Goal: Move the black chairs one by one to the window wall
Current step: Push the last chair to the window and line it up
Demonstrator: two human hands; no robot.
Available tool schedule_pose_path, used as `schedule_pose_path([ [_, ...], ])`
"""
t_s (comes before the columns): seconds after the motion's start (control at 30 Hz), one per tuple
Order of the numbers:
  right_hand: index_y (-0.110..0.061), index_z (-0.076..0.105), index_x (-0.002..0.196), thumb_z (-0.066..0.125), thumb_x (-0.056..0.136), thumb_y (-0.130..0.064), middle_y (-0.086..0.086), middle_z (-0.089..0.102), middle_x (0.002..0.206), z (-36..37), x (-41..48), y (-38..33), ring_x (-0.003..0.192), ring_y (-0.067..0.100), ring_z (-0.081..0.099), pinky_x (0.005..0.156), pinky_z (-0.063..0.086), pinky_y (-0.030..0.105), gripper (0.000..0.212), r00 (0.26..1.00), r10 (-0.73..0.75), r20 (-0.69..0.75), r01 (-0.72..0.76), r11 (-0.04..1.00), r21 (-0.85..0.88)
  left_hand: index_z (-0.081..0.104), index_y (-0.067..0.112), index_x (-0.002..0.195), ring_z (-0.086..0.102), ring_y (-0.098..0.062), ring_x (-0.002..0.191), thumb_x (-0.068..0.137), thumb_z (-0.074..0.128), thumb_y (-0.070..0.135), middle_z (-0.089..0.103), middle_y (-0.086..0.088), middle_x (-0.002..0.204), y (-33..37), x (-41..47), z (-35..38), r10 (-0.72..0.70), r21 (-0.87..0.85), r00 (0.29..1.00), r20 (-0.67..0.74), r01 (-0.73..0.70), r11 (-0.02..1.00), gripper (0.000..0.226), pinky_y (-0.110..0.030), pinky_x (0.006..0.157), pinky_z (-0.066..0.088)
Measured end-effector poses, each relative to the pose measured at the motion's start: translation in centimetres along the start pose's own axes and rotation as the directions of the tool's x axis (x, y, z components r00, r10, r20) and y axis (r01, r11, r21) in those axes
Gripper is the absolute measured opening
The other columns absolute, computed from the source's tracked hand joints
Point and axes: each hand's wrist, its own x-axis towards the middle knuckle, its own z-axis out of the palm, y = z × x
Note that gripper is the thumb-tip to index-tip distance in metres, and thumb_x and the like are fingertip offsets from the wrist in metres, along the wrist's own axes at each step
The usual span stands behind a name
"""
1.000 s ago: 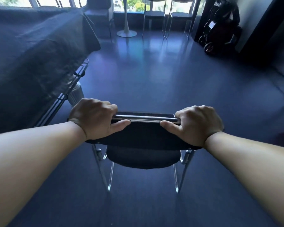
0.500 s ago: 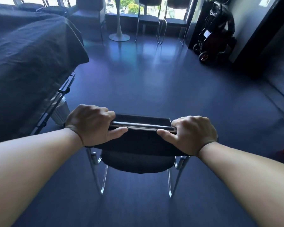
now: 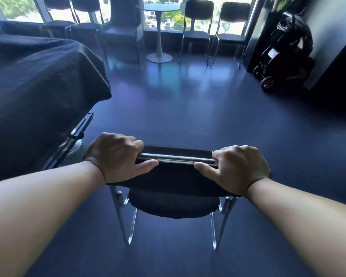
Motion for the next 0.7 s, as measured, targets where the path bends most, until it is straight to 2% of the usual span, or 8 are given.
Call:
schedule_pose_path([
  [0.13,-0.019,0.042,0.062,-0.001,0.071,-0.087,-0.005,0.053,0.066,1.9,5.2,3.8,0.072,0.023,0.061,0.062,0.034,0.033,0.081,0.999,-0.046,0.01,0.047,0.999,-0.005,0.043,0.018,0.057,0.053,-0.027,0.042,0.084,0.04,0.072,0.051,0.002,0.052,-1.0,4.2,3.0,-0.039,0.017,0.999,-0.004,0.039,0.999,0.06,-0.024,0.051,0.025],
  [0.27,-0.019,0.043,0.064,-0.003,0.07,-0.087,-0.005,0.062,0.074,2.7,10.0,6.6,0.075,0.024,0.063,0.063,0.035,0.033,0.083,0.995,-0.098,0.025,0.097,0.995,0.039,0.036,0.022,0.06,0.052,-0.027,0.042,0.083,0.04,0.07,0.049,0.002,0.051,-2.5,8.2,4.5,-0.065,0.028,0.998,-0.007,0.065,0.997,0.054,-0.024,0.05,0.025],
  [0.4,-0.019,0.038,0.063,-0.005,0.068,-0.085,-0.004,0.065,0.078,3.7,13.6,8.3,0.08,0.024,0.064,0.064,0.032,0.033,0.079,0.987,-0.155,0.042,0.152,0.987,0.061,0.045,0.018,0.059,0.053,-0.027,0.044,0.083,0.042,0.07,0.049,0.002,0.052,-3.7,10.5,6.5,-0.106,0.055,0.994,0.017,0.105,0.993,0.058,-0.024,0.049,0.027],
  [0.5,-0.019,0.044,0.063,-0.004,0.069,-0.086,-0.003,0.064,0.076,4.6,16.3,9.4,0.073,0.025,0.059,0.063,0.032,0.033,0.083,0.986,-0.164,0.034,0.161,0.984,0.074,0.047,0.015,0.058,0.054,-0.028,0.043,0.083,0.041,0.069,0.05,0.0,0.053,-5.1,12.4,7.8,-0.121,0.083,0.992,0.022,0.119,0.989,0.059,-0.023,0.05,0.022],
  [0.6,-0.017,0.049,0.065,-0.003,0.069,-0.086,-0.003,0.062,0.073,5.4,19.3,10.2,0.067,0.025,0.051,0.062,0.032,0.033,0.086,0.984,-0.177,0.018,0.175,0.982,0.072,0.046,0.015,0.059,0.056,-0.03,0.045,0.083,0.039,0.069,0.052,-0.002,0.055,-6.7,14.4,8.9,-0.123,0.093,0.992,0.01,0.121,0.988,0.059,-0.028,0.049,0.032],
  [0.7,-0.017,0.048,0.065,-0.001,0.07,-0.087,-0.003,0.062,0.073,6.4,22.5,11.4,0.07,0.025,0.056,0.063,0.032,0.033,0.086,0.98,-0.2,0.021,0.199,0.978,0.062,0.045,0.015,0.059,0.054,-0.029,0.044,0.085,0.038,0.069,0.05,-0.001,0.054,-7.8,16.2,10.3,-0.146,0.097,0.989,0.002,0.145,0.985,0.06,-0.028,0.048,0.034],
])
